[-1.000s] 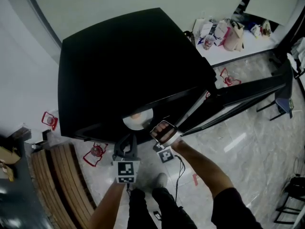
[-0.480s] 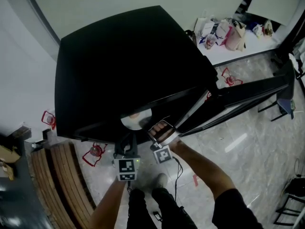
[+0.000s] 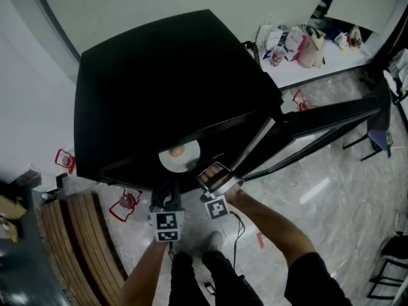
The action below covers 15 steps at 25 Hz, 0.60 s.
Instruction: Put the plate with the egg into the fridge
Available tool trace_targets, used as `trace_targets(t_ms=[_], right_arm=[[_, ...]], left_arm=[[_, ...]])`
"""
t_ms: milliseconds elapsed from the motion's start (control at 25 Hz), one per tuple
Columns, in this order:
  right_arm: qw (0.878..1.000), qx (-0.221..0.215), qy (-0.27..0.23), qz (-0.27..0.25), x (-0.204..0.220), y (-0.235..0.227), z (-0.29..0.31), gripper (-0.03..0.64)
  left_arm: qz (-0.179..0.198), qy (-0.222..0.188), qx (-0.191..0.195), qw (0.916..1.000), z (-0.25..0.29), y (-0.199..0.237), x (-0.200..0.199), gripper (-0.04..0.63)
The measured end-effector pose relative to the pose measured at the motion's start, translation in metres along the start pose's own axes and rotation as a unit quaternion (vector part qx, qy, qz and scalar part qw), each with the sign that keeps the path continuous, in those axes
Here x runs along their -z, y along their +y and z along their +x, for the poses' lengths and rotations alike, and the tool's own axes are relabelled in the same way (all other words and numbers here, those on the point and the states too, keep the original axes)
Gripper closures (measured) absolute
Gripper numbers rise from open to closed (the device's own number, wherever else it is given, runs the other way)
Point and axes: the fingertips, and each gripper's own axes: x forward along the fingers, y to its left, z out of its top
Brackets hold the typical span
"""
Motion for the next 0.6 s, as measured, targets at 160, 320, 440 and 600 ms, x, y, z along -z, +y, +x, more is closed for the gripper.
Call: trace_targets(t_ms=[160,320,440,600], right_arm=[[0.999,-0.002,0.011,0.030,0.004,0.001,-0.013,0.476],[0.992,-0.016,0.013,0.121,-0.001,-0.010,-0.042,0.477],[0.980,0.001,0.024,0.197,-0.001,-0.035,-0.073,0.478],[0.947,0.059,0.032,0.313,-0.002,-0.090,-0.121,0.547]], left_arm=[[0.007,-0.002,0.007,1.0000,-0.008,-0.004,-0.003,0.586],[0.005,-0.010,0.017,0.9998,-0.025,-0.011,-0.022,0.586],[0.004,-0.025,0.026,0.9993,-0.046,-0.016,-0.054,0.586],[0.008,-0.063,0.043,0.9970,-0.082,-0.024,-0.113,0.586]])
